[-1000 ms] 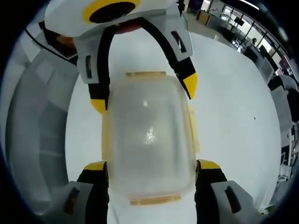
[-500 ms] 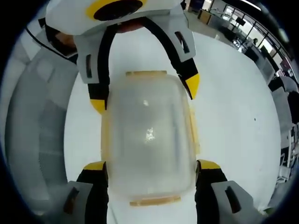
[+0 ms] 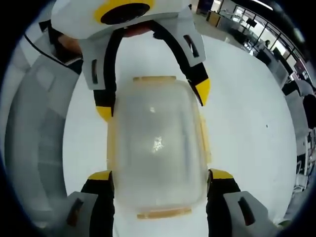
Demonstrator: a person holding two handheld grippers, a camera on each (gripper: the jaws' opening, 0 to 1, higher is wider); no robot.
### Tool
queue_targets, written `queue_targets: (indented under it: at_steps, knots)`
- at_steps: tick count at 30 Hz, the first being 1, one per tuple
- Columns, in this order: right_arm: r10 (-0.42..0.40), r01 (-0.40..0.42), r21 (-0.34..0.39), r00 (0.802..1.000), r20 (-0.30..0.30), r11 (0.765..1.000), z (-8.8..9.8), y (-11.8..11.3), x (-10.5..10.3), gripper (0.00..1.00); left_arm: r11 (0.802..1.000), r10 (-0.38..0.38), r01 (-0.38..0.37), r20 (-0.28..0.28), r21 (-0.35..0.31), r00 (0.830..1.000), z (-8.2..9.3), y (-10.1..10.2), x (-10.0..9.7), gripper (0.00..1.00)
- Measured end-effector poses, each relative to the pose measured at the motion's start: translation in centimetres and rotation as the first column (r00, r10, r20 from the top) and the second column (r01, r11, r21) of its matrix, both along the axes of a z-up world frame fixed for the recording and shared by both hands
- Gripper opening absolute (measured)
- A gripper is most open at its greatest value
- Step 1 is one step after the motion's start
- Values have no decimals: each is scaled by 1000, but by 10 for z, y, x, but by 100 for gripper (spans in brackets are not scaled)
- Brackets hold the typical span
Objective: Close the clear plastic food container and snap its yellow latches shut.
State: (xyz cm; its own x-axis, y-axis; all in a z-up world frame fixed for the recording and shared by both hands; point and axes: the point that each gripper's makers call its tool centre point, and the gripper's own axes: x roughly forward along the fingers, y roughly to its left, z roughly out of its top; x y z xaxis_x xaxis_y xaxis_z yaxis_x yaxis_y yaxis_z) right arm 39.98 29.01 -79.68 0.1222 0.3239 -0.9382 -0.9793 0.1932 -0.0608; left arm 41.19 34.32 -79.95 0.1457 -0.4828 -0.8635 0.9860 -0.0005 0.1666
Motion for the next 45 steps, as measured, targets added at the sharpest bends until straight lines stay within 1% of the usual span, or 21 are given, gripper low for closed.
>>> queue_targets:
  at_steps: [21,28,45]
  knots:
    - [13,-13,11,1000,2,1000,0,1,30,78,1000,9,-9,0,-5,1000,1,0,29,84]
    - [21,-21,1,1000,0,1000,-2,1,40,78,1000,14,-14,0,-8,1000,0,-1,38,84]
    - [31,-31,-10,1000,-1,999,-2,-1,54,78,1000,15,-15,-1,-10,1000,0,-3,54,84]
